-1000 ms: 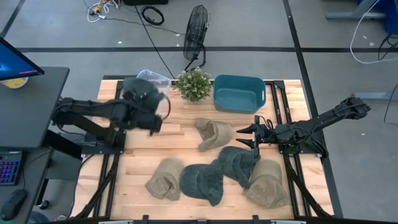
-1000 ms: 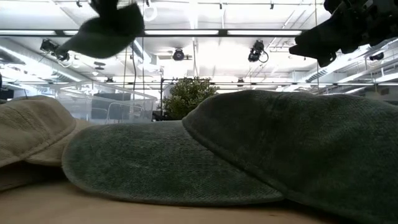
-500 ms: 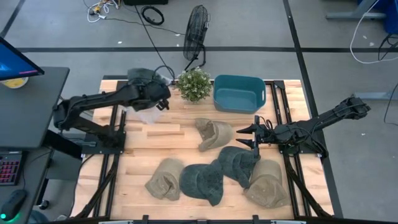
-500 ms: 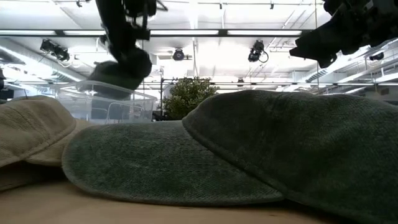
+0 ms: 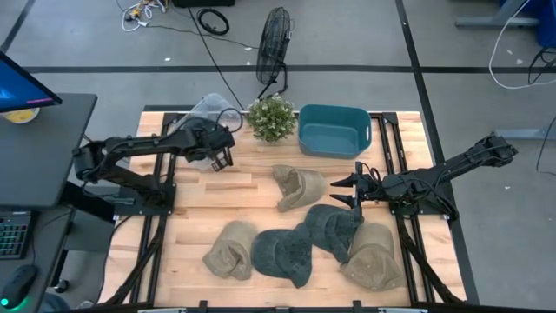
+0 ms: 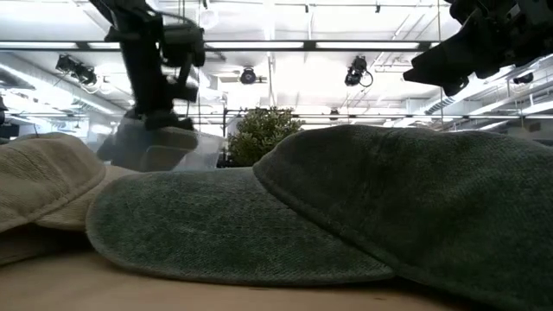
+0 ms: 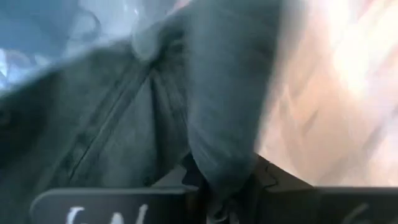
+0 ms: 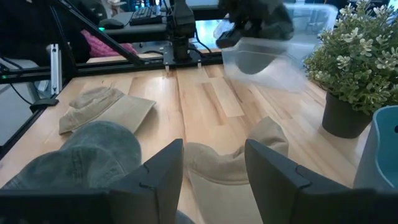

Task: Pick & Place hat
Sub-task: Put the left gray cap into the transparent bin

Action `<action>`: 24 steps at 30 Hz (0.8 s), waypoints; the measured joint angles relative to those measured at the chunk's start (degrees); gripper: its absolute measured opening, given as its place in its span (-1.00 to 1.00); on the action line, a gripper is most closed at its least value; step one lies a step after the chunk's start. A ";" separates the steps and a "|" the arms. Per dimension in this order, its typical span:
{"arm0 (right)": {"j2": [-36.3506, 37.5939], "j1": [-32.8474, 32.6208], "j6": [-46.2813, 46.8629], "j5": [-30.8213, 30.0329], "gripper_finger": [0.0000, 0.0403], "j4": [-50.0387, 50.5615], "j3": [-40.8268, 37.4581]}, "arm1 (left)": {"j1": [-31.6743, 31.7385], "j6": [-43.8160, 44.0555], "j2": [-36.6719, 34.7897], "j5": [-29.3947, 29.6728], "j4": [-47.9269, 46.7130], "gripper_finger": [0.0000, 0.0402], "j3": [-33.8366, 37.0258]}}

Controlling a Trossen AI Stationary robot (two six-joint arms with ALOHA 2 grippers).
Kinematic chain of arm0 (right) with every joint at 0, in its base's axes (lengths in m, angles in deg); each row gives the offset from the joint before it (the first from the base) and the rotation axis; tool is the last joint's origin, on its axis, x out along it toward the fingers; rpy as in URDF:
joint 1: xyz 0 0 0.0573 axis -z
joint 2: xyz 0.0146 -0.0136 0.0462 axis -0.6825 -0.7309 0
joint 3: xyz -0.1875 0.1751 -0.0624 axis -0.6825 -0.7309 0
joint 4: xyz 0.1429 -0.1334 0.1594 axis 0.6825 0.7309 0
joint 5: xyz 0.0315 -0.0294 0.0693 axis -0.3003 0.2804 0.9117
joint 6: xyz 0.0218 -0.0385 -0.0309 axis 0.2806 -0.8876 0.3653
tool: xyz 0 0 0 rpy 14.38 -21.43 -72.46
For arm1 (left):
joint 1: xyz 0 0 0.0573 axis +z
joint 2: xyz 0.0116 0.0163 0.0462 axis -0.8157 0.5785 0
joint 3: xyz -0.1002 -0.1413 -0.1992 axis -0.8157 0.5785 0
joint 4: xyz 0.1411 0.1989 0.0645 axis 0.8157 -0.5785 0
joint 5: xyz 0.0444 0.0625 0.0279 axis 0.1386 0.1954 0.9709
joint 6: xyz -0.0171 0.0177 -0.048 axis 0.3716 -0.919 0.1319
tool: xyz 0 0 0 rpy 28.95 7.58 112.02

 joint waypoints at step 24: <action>0.00 0.00 1.53 0.00 -0.13 -0.05 -0.01 | 2.38 -6.38 -0.06 -2.38 -3.64 0.03 -10.40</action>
